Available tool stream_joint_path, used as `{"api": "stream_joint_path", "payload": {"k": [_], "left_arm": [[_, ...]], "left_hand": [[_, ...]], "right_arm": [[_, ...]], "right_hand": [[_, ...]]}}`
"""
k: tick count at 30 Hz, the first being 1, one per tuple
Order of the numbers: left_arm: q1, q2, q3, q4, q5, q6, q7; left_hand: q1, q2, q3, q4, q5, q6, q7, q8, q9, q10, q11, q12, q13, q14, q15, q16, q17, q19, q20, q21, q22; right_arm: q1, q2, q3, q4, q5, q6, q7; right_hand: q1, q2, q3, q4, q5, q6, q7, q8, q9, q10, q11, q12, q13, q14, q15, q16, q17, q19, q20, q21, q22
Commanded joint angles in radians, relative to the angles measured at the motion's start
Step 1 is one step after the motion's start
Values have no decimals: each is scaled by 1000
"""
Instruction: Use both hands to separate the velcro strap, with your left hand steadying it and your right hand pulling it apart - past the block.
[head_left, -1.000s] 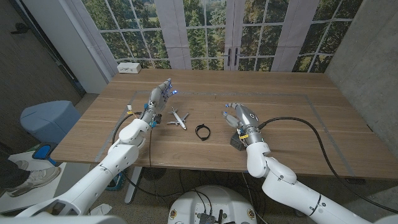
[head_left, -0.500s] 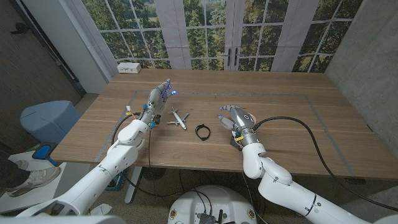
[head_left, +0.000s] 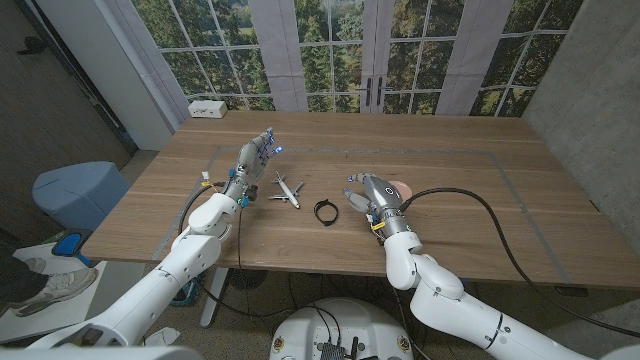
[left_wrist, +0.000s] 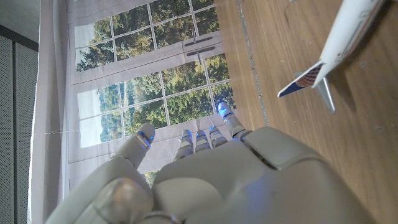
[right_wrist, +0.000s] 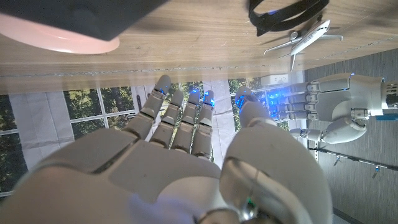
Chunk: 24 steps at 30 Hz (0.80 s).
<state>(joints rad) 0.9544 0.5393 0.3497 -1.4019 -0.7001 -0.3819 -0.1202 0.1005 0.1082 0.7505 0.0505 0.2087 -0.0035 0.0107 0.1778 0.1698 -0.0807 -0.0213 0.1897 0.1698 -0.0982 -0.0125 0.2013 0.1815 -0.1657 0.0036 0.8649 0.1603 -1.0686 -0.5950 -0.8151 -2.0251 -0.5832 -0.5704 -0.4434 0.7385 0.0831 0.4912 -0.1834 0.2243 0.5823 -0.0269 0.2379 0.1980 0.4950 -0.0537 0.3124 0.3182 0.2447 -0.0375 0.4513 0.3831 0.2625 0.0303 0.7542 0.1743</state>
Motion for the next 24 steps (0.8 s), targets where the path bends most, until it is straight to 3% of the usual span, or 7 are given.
{"api": "stream_joint_path", "payload": {"k": [1, 9, 12, 19, 24], "left_arm": [[4, 2, -3, -2, -4, -2, -3], [9, 2, -6, -3, -7, -5, -3], [11, 1, -7, -2, -8, -8, -4], [17, 3, -9, -6, -9, -10, -4], [19, 4, -8, -7, -9, -10, -4]], "left_hand": [[10, 71, 2, -5, 5, 4, 5, 2, 2, -2, 1, 0, 5, 3, 2, 0, 3, 4, 5, -8, 5], [10, 71, 2, -5, 5, 4, 5, 2, 2, -3, 1, 0, 5, 3, 2, 0, 3, 6, 5, -12, 5], [10, 71, 2, -5, 5, 4, 5, 2, 2, -3, 1, 0, 5, 3, 1, 0, 3, 6, 5, -13, 5], [10, 71, 1, -6, 5, 4, 6, 2, 2, -3, 1, 0, 5, 3, 2, 0, 3, 7, 5, -16, 5], [10, 72, 1, -6, 5, 4, 6, 2, 2, -3, 1, 0, 5, 4, 2, 0, 3, 8, 5, -19, 5]], "right_arm": [[14, 13, -27, 19, -18, -6, 25], [24, 21, -45, 34, -38, -8, 27], [26, 30, -52, 43, -49, -9, 19], [35, 51, -78, 68, -91, -42, 11], [42, 57, -92, 78, -115, -66, 18]], "right_hand": [[16, -2, -5, 1, -4, 16, -2, 4, 1, 8, -2, 9, 4, 3, -82, 5, 2, 12, -1, -2, 5], [35, -26, -16, -3, -15, 34, -8, 9, 2, 26, -9, 18, 13, 11, -89, 11, 3, 18, 2, -2, 4], [39, -53, -30, -2, -28, 40, -11, 10, 2, 33, -13, 22, 19, 12, -89, 12, 2, 22, 6, -4, 4], [59, -86, -52, 4, -39, 81, -34, 25, 3, 69, -45, 40, 37, 16, -100, 19, 4, 20, 7, -12, 4], [72, -95, -58, 5, -38, 98, -40, 31, 3, 78, -53, 47, 48, 20, -105, 25, 7, 18, 6, -16, 4]]}}
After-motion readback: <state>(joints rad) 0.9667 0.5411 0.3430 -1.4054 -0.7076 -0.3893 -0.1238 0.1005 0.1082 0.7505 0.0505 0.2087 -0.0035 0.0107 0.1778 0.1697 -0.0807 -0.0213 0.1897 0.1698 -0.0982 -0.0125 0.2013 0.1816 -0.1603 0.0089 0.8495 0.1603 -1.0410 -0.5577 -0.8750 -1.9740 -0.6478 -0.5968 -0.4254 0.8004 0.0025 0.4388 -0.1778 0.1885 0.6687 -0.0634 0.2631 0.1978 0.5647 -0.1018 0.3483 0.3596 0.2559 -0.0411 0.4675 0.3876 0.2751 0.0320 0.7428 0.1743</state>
